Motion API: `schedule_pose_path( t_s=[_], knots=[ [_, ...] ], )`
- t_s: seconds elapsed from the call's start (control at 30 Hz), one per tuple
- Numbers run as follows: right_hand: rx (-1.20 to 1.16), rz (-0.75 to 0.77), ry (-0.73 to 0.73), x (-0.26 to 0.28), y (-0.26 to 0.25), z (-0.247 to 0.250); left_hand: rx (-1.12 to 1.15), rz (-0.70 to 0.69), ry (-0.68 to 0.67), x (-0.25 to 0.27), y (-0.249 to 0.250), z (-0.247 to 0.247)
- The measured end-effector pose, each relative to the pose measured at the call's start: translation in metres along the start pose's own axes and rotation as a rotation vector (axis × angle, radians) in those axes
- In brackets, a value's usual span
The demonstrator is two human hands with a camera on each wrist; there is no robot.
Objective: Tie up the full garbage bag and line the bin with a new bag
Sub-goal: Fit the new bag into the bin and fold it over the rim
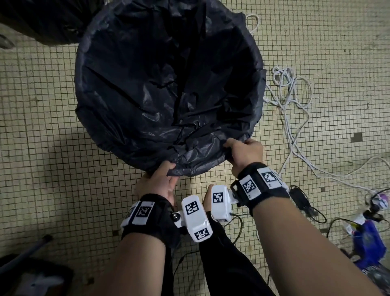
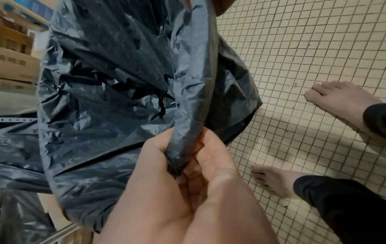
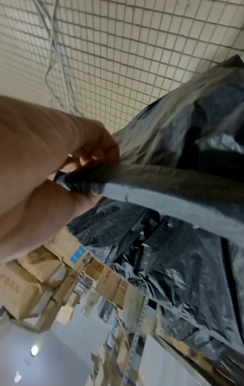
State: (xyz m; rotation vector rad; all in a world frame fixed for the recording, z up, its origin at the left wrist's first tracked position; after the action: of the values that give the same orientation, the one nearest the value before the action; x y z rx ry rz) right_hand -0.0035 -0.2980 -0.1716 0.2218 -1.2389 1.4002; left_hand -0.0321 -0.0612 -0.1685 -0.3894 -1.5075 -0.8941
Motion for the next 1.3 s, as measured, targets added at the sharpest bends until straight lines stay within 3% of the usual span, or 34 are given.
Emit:
schedule_pose_path(
  t_s=[0.2, 0.33, 0.57, 0.83, 0.97, 1.1, 1.2, 1.3],
  knots=[
    [-0.082, -0.009, 0.007, 0.005, 0.001, -0.001, 0.052, -0.033, -0.077, -0.009, 0.001, -0.006],
    [-0.171, -0.057, -0.009, 0.013, 0.008, -0.005, 0.053, -0.034, 0.023, -0.008, 0.008, 0.0],
    [-0.107, -0.099, 0.15, 0.026, 0.019, -0.014, 0.063, -0.134, 0.064, -0.007, 0.022, 0.005],
    [-0.348, -0.175, -0.111, 0.04, 0.022, -0.013, 0.026, -0.103, -0.076, -0.009, 0.038, 0.009],
    [-0.153, -0.134, 0.007, 0.036, 0.021, 0.003, 0.144, 0.018, -0.195, 0.003, 0.032, 0.009],
    [0.134, 0.095, 0.205, 0.028, -0.002, 0.018, 0.058, 0.057, -0.225, 0.01, 0.012, 0.007],
    [0.275, 0.183, 0.205, 0.022, -0.015, 0.016, 0.109, 0.004, -0.177, 0.011, 0.004, 0.003],
    [0.232, 0.138, 0.155, 0.015, -0.016, 0.013, 0.104, -0.072, -0.105, 0.007, 0.001, 0.004]
  ],
)
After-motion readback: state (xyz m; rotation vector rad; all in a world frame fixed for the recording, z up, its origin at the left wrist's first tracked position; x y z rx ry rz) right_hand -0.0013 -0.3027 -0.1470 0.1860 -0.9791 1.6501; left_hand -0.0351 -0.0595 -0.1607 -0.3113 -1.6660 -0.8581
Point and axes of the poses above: each hand's wrist, its own x-axis away from the middle knuckle, its own z-axis out of the back of the hand, y = z × x, the point moved 5 cm from there along -x, towards the middle knuckle, and after that the axes turned 11 degrees about x, right-handed, at the moved point
